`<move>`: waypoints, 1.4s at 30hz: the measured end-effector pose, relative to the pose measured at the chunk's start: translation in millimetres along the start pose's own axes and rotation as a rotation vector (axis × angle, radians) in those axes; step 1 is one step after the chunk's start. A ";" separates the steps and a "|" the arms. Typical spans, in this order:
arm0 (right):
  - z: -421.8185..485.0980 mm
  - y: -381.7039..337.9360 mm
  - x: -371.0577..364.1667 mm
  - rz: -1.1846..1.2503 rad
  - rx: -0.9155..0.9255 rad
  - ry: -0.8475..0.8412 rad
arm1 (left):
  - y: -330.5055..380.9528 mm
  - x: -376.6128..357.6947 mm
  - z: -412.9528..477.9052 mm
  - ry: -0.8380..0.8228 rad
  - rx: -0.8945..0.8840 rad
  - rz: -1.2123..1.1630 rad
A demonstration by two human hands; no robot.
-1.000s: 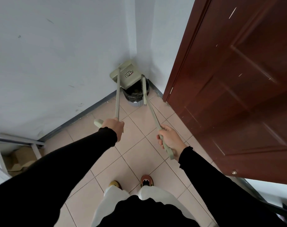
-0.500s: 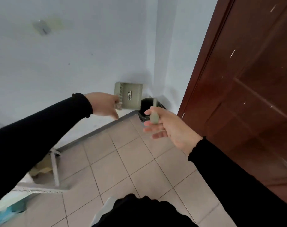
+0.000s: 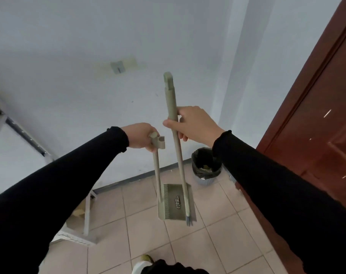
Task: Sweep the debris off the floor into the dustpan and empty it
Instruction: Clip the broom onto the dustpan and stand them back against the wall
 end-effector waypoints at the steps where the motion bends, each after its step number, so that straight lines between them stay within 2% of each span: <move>1: 10.8 -5.7 -8.1 -0.053 0.021 -0.005 | -7.7 1.1 3.1 -0.013 -0.006 -0.005; 5: 53.2 -23.4 -36.5 -0.105 0.066 0.027 | -37.3 12.6 11.1 -0.049 -0.085 -0.034; 13: 123.4 -54.6 -65.3 -0.074 0.081 0.190 | -99.6 58.3 21.7 0.034 -0.224 -0.179; 21: 177.1 -62.9 -79.6 -0.074 0.121 0.221 | -138.6 80.1 53.8 -0.077 -0.248 -0.292; 22: 184.6 -57.8 -80.1 -0.013 0.112 0.193 | -143.0 81.6 60.3 -0.082 -0.247 -0.281; 25: 203.3 -10.7 -79.6 0.432 0.012 0.018 | -155.8 91.8 77.4 -0.091 -0.223 -0.268; 26: 207.7 15.1 -82.1 0.486 -0.036 -0.046 | -157.7 96.8 82.5 -0.104 -0.224 -0.261; 29: 216.8 89.8 -117.2 0.256 -0.213 -0.406 | -151.5 113.7 98.2 -0.152 -0.254 -0.203; 30: 219.1 103.9 -132.4 0.249 -0.261 -0.535 | -146.5 120.3 104.7 -0.159 -0.263 -0.189; 31: 224.1 112.2 -144.8 0.302 -0.295 -0.620 | -141.7 125.3 111.8 -0.163 -0.272 -0.169; 33: 241.7 115.1 -158.0 0.459 -0.295 -0.670 | -138.6 136.5 128.2 -0.132 -0.279 -0.065; 35: 263.6 117.4 -159.8 0.574 -0.259 -0.584 | -147.4 152.3 142.2 -0.047 -0.230 0.056; 36: 273.3 120.2 -157.8 0.613 -0.266 -0.520 | -155.0 161.9 146.8 0.058 -0.197 0.103; 38: 291.6 121.6 -151.8 0.683 -0.285 -0.411 | -169.4 181.8 144.7 0.492 -0.112 0.154; 40: 309.1 118.1 -147.7 0.701 -0.258 -0.337 | -183.0 171.1 120.8 0.979 0.043 -0.092; 41: 316.5 114.2 -146.7 0.706 -0.238 -0.309 | -188.1 149.3 113.8 1.089 0.137 -0.287; 42: 323.5 112.0 -149.2 0.708 -0.229 -0.279 | -188.8 125.7 115.3 1.047 0.205 -0.463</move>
Point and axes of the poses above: each hand's wrist, its own z-axis towards the middle knuckle, its own x-axis out of the back of the hand, y = z × x, the point moved 6 cm from there along z, towards the middle knuckle, and after that the axes turned 11 degrees about z, right-handed, at the moved point
